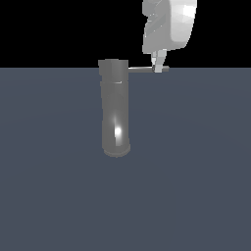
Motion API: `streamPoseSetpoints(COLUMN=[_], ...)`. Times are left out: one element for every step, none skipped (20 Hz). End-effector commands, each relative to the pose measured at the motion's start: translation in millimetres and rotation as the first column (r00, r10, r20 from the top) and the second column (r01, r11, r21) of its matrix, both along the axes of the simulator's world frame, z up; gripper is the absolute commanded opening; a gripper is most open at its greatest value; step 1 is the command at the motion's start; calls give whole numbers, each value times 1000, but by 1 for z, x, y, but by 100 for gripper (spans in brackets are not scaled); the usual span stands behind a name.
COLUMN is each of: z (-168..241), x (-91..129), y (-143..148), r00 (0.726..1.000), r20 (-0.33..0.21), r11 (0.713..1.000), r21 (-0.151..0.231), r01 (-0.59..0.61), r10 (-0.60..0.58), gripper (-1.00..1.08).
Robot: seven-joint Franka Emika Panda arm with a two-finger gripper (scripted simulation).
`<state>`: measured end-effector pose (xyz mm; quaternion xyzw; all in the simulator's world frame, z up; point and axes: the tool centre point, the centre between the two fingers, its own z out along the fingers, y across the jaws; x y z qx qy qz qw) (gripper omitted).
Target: Turn on the faucet by rotating a designated handle.
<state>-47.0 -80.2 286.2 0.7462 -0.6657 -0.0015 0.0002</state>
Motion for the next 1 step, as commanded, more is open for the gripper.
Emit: streamPoseSetpoints(z=[0], x=[3], y=[-20], r00=[1000], r20=[3], r11=[1000], r21=[-2], r01=[30], r10=[-30], gripper=[-100])
